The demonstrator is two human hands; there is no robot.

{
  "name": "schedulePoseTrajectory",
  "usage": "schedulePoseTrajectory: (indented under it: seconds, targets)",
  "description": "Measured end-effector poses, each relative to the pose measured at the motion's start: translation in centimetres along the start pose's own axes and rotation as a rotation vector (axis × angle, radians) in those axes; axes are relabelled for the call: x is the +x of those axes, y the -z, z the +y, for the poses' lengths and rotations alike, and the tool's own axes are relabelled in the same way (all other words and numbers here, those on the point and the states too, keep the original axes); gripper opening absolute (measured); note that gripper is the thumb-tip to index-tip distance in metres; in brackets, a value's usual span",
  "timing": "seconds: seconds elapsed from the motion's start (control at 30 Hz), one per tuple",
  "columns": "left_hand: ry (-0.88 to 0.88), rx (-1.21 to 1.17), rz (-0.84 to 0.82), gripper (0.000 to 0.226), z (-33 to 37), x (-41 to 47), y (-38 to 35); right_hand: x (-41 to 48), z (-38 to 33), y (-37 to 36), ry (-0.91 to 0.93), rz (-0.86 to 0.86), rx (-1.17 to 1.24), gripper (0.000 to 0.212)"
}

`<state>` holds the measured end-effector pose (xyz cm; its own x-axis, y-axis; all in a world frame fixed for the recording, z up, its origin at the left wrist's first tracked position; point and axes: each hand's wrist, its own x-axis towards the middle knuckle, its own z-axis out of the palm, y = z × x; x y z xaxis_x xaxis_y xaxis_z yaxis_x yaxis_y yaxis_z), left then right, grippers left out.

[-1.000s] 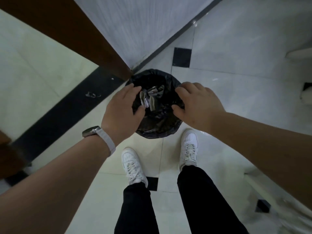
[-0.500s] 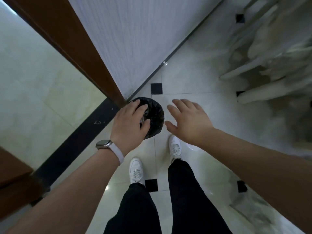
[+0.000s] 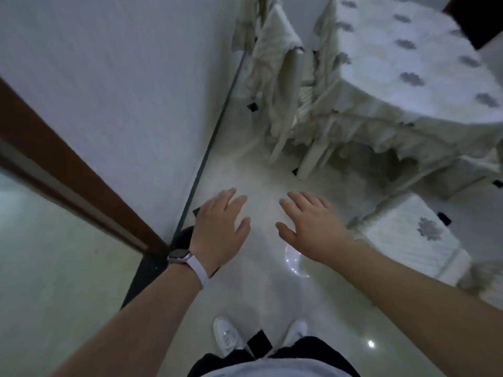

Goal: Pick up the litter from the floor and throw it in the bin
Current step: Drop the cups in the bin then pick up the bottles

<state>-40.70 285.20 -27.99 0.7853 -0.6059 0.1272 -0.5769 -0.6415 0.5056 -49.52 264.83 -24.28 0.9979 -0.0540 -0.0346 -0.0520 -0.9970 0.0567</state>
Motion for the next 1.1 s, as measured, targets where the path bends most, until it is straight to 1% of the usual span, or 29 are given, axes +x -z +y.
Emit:
schedulePoseTrajectory:
  seconds: [0.1, 0.33, 0.47, 0.63, 0.73, 0.87, 1.0, 1.1]
  targets:
    - [-0.15, -0.016, 0.023, 0.047, 4.5, 1.7, -0.2, -3.9, 3.4, 2.1, -0.126, 0.056, -0.007, 0.056]
    - [-0.404, 0.005, -0.013, 0.05, 16.5, 1.5, -2.7, -16.6, 9.6, 4.7, -0.33, 0.188, -0.042, 0.054]
    - [-0.528, -0.003, -0.041, 0.05, 24.9, -1.7, -4.9, -26.0, 12.4, 5.1, -0.422, 0.259, -0.069, 0.054]
    - [-0.706, -0.027, -0.038, 0.044, 36.3, -8.2, -8.5, -40.0, 15.8, 5.8, -0.54, 0.345, -0.102, 0.052]
    - [-0.817, -0.013, -0.09, 0.046, 43.1, -12.2, -11.5, -49.0, 17.8, 5.9, -0.611, 0.342, -0.121, 0.051]
    - [-0.963, -0.046, -0.143, 0.046, 51.4, -16.3, -15.1, -59.2, 19.8, 6.1, -0.781, 0.302, -0.117, 0.051]
    - [-1.069, -0.035, -0.204, 0.045, 57.9, -18.8, -17.6, -66.3, 21.2, 5.8, -0.897, 0.307, -0.117, 0.053]
    - [-1.184, -0.033, -0.195, 0.044, 61.5, -19.1, -19.5, -69.4, 23.0, 5.2, -0.999, 0.346, -0.113, 0.051]
